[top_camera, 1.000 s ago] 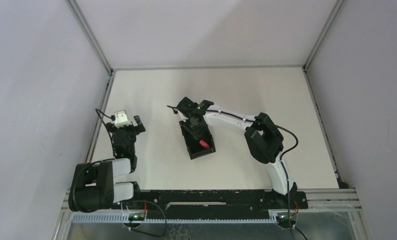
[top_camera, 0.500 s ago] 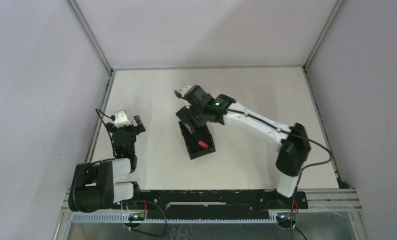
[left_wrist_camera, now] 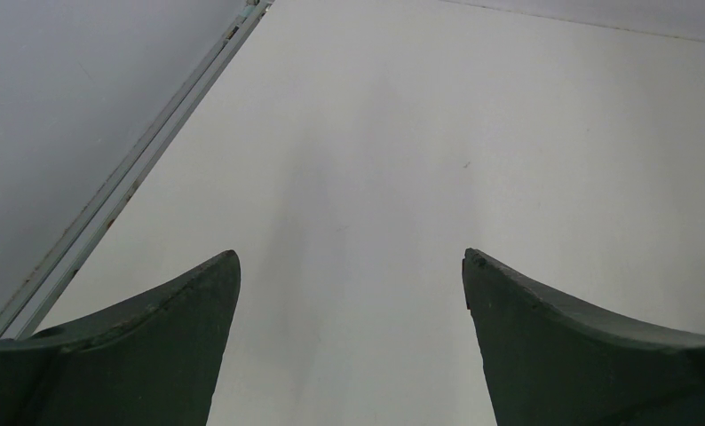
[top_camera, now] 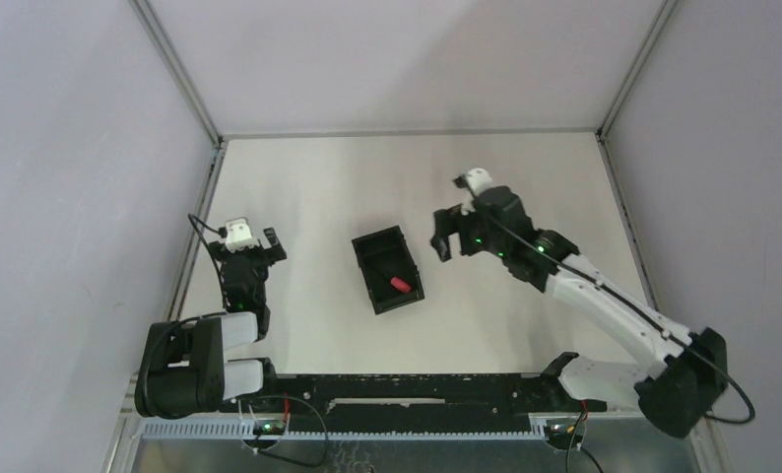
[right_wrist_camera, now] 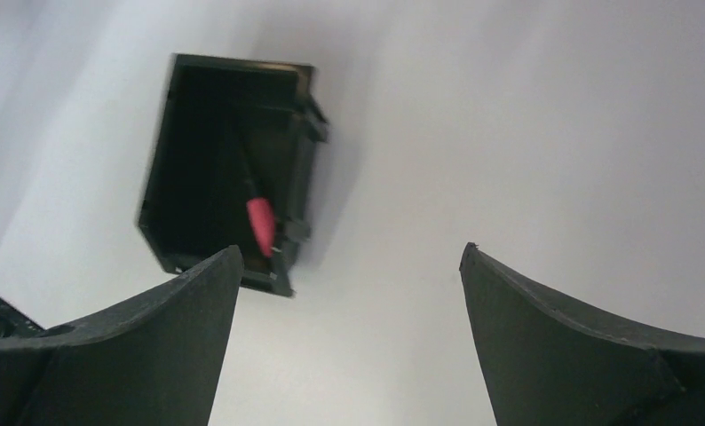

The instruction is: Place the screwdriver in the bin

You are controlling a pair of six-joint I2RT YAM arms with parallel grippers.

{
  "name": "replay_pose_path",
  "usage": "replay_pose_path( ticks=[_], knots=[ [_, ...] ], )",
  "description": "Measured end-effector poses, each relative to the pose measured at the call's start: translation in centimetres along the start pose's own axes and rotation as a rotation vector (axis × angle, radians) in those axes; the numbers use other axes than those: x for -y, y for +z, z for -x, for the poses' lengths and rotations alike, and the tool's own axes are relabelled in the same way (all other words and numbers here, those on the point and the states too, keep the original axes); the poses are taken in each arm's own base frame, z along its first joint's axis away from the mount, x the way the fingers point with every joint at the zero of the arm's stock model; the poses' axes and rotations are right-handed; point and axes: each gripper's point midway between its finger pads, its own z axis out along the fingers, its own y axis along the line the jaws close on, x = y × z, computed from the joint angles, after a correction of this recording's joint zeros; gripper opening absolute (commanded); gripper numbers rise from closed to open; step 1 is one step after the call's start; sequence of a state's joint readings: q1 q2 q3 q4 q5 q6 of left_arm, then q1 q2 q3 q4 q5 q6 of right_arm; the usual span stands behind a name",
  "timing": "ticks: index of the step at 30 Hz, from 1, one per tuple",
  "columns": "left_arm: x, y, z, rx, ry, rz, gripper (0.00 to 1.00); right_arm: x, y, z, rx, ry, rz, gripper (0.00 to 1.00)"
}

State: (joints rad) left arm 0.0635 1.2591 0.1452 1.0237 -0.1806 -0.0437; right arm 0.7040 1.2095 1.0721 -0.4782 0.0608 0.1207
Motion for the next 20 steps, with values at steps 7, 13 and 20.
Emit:
replay_pose_path(
  ticks=[7,13,20],
  knots=[
    [0.0,0.0,0.0,0.000,0.000,0.000,1.00,7.6,-2.1,-5.3,0.100,0.252,-0.162,1.00],
    [0.0,0.0,0.0,0.000,0.000,0.000,1.00,10.4,-2.7,-9.9,0.111,0.343,-0.286,1.00],
    [0.0,0.0,0.0,0.000,0.000,0.000,1.00,11.6,-3.1,-11.7,0.154,0.375,-0.355,1.00]
  ],
)
